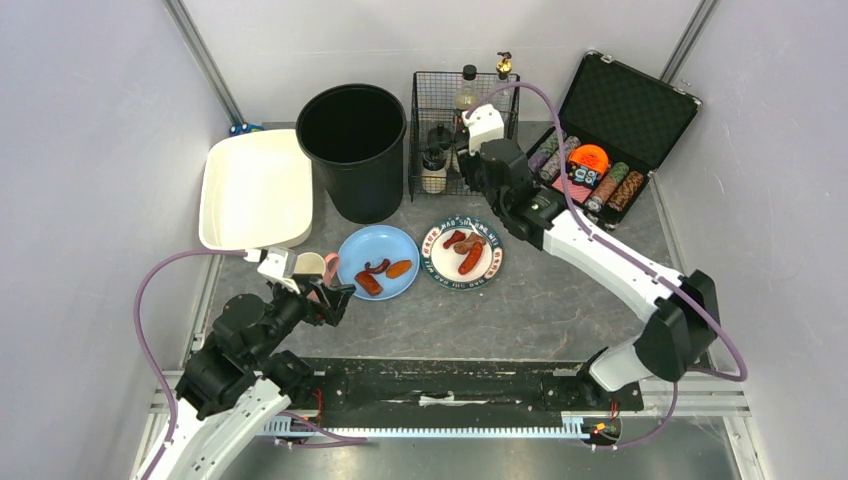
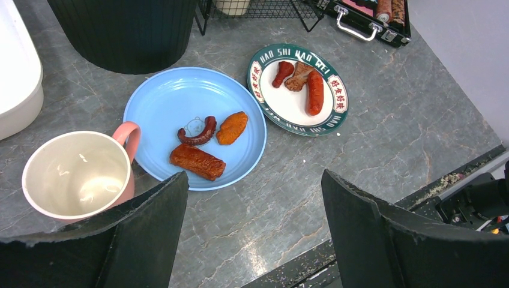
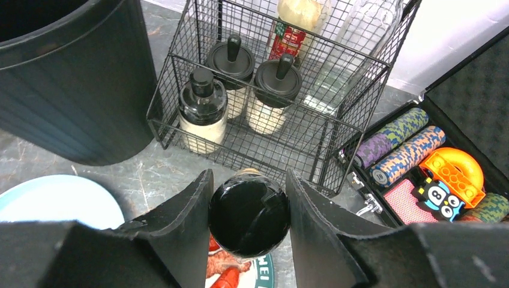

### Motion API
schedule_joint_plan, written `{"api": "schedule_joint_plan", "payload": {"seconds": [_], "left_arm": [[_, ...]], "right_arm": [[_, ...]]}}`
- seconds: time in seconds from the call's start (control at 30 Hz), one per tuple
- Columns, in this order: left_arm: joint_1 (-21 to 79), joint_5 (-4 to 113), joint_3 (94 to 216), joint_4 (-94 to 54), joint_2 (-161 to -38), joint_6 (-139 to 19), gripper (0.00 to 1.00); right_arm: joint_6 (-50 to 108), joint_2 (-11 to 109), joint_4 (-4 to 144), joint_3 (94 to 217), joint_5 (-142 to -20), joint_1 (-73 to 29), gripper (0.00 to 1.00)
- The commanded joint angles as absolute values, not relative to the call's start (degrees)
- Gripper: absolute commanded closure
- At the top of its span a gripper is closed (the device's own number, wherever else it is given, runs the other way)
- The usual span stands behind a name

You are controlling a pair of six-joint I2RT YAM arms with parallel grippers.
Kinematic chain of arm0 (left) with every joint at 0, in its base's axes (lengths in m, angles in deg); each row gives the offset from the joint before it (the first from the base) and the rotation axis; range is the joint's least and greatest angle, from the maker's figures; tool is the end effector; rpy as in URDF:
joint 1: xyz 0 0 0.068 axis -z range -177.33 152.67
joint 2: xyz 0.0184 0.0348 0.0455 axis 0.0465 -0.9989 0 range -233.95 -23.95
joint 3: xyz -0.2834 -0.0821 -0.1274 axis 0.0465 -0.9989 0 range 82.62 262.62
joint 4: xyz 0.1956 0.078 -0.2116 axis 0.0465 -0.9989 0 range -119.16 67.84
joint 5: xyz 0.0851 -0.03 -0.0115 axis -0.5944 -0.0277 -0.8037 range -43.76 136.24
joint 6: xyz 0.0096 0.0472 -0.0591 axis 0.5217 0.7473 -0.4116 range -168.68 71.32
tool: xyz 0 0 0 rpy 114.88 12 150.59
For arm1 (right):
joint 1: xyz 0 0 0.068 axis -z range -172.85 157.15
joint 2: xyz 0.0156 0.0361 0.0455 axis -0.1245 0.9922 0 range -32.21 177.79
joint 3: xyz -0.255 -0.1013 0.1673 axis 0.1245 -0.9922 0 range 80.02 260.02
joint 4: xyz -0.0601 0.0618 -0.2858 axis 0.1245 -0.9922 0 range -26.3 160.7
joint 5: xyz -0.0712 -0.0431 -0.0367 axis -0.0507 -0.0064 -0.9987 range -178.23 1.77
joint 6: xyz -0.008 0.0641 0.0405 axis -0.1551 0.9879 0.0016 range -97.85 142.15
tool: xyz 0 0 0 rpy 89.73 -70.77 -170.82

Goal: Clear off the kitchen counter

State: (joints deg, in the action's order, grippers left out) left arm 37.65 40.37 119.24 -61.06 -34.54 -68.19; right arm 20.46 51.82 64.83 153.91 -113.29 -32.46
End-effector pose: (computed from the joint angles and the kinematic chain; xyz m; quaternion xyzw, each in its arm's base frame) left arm 0.0655 -0.0378 0.3191 0.0735 0.7781 -0.2494 0.5718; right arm 0.3295 0.2372 0.3983 -0.1528 0.7756 0.0269 0.6118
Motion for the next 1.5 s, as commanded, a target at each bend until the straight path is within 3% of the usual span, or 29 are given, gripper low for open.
{"api": "schedule_joint_plan", "payload": {"seconds": [0.0, 0.37, 1.47], "left_arm": [[37.9, 40.3, 119.1, -59.3, -34.2, -66.3, 0.13], [37.9, 40.2, 119.1, -59.3, -34.7, -66.3, 0.13], [37.9, 39.4, 119.0, -59.0, -36.2, -66.5, 0.12]], "right_arm": [[21.5, 55.9, 68.9, 159.6, -112.5, -30.9, 1.00], [23.7, 64.9, 70.2, 165.5, -112.0, -27.6, 1.00], [29.9, 80.3, 76.3, 168.2, -105.1, -21.0, 1.00]]}}
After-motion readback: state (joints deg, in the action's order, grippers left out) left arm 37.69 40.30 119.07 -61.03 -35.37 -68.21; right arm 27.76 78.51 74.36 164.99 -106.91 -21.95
